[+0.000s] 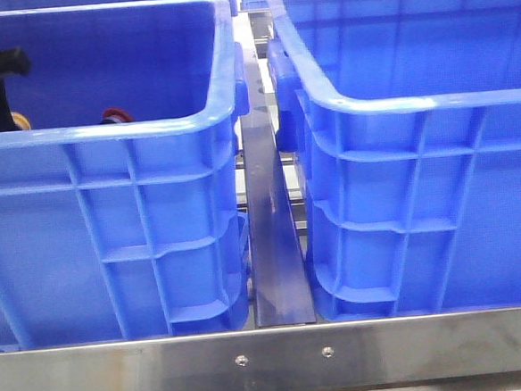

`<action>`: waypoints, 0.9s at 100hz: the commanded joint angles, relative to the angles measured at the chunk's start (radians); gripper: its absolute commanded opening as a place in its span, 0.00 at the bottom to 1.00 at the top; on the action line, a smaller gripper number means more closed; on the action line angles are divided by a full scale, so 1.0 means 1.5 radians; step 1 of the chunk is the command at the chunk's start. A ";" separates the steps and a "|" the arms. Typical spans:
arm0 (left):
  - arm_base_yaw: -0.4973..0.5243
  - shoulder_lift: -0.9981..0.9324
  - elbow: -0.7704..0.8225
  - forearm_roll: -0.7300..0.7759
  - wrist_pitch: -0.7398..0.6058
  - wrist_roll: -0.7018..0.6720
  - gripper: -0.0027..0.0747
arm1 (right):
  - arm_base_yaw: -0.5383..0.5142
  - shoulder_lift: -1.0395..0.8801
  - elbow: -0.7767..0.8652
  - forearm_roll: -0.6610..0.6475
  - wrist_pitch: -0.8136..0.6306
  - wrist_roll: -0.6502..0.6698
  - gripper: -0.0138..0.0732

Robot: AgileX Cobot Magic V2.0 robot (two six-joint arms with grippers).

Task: Pick red and yellow buttons and place in box
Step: 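Lift the yellow button out of the bin with the left gripper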

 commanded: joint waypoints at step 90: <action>-0.331 -0.319 0.128 -0.122 -0.065 0.145 0.21 | 0.002 -0.017 -0.013 -0.008 -0.058 -0.004 0.08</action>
